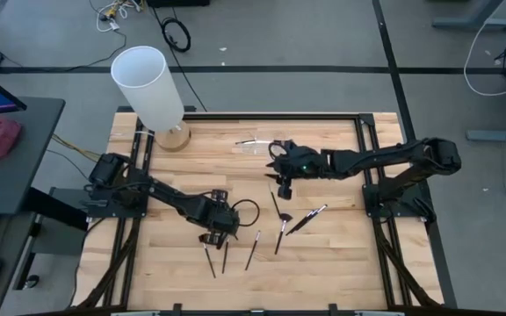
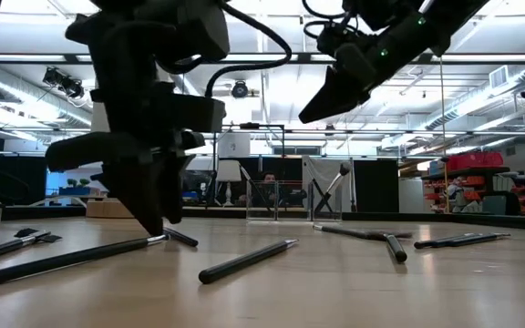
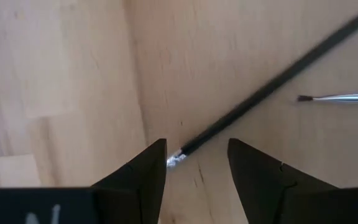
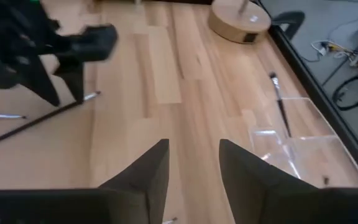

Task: Pick & Place Makeup Supplies
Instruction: Put the makeup brush into the transparent organizer

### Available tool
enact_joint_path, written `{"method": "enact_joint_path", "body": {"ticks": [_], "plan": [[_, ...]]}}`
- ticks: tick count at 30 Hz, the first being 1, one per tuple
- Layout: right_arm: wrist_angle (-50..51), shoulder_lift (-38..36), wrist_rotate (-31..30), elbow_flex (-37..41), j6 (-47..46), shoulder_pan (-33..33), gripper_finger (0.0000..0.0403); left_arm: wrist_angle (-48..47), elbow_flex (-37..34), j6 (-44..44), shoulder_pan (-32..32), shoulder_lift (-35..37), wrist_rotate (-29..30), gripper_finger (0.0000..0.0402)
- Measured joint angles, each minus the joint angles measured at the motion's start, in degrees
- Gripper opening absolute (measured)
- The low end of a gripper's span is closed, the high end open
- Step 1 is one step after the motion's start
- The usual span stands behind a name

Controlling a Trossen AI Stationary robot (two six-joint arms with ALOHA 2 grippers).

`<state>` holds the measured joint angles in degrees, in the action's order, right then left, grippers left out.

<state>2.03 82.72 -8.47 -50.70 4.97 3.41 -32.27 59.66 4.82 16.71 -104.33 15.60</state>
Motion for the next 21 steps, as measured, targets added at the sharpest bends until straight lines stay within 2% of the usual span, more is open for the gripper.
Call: {"method": "enact_joint_path", "body": {"ticks": [3,7,11,15,21], "plan": [[-0.5,0.0,0.0,0.0,0.0,-1.3,0.0143,1.4,0.1,-4.1,-2.2,-1.4,-6.3,0.0169],[-0.9,0.0,0.1,0.0,0.0,-2.8,0.0143,3.5,0.3,-5.5,-6.7,-3.4,-14.8,0.0127],[-2.5,0.0,0.2,1.3,-2.0,-4.2,0.0141,4.0,0.4,-3.9,-11.3,-3.9,-16.7,0.0064],[-11.1,2.1,0.6,5.9,-5.4,-5.7,0.0141,5.7,0.1,-2.4,-14.4,-3.9,-18.2,0.0014],[-29.6,9.5,2.1,11.1,1.9,-6.2,0.0141,11.5,-0.1,-2.5,-15.1,-4.2,-15.7,0.0029]]}}
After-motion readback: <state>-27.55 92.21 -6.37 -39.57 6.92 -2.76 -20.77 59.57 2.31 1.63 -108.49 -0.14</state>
